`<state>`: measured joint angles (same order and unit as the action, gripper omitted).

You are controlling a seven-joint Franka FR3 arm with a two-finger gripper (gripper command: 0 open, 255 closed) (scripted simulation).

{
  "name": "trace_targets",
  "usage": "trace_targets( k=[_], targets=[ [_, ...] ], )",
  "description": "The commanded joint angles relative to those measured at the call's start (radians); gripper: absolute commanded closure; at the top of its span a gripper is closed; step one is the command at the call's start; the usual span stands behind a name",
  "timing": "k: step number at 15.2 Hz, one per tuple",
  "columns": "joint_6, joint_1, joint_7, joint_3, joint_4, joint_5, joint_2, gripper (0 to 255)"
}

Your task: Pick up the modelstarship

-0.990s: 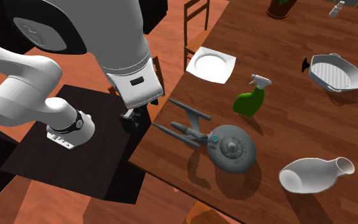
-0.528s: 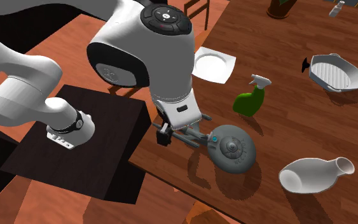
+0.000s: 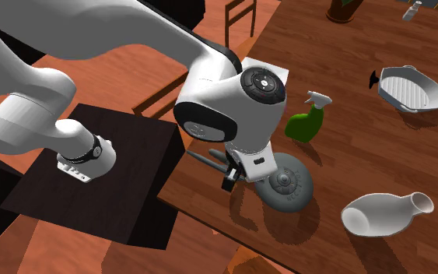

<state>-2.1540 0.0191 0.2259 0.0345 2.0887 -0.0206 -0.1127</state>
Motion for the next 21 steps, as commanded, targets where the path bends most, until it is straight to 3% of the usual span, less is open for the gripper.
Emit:
trace_targets(
  k=[1, 11, 12, 21],
  targets=[
    [-0.016, -0.002, 0.019, -0.001, -0.048, 0.000, -0.076, 0],
    [-0.108, -0.003, 0.027, -0.002, -0.029, -0.004, -0.153, 0],
    [-0.108, -0.004, 0.028, -0.002, -0.029, -0.004, -0.153, 255],
    [-0.108, -0.003, 0.027, -0.002, -0.029, -0.004, -0.153, 255]
  ],
)
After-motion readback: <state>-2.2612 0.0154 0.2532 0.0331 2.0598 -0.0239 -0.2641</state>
